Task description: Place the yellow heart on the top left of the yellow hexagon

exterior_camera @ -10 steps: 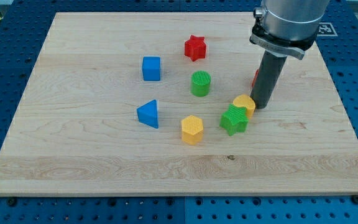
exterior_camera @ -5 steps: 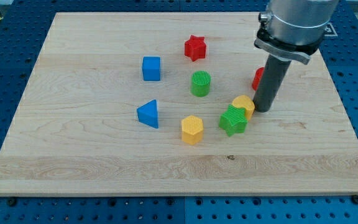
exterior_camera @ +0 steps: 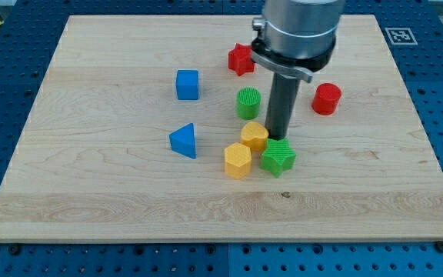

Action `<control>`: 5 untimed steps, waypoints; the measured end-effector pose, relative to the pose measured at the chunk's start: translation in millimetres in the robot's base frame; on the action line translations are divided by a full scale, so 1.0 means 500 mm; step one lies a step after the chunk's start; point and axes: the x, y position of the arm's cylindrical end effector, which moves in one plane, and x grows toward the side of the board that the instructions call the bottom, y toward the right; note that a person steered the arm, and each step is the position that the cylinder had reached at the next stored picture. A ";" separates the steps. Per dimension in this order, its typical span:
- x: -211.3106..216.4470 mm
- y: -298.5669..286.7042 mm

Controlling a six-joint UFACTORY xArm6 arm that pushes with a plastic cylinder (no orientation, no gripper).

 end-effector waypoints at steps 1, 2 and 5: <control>0.000 -0.044; 0.000 -0.089; 0.007 -0.126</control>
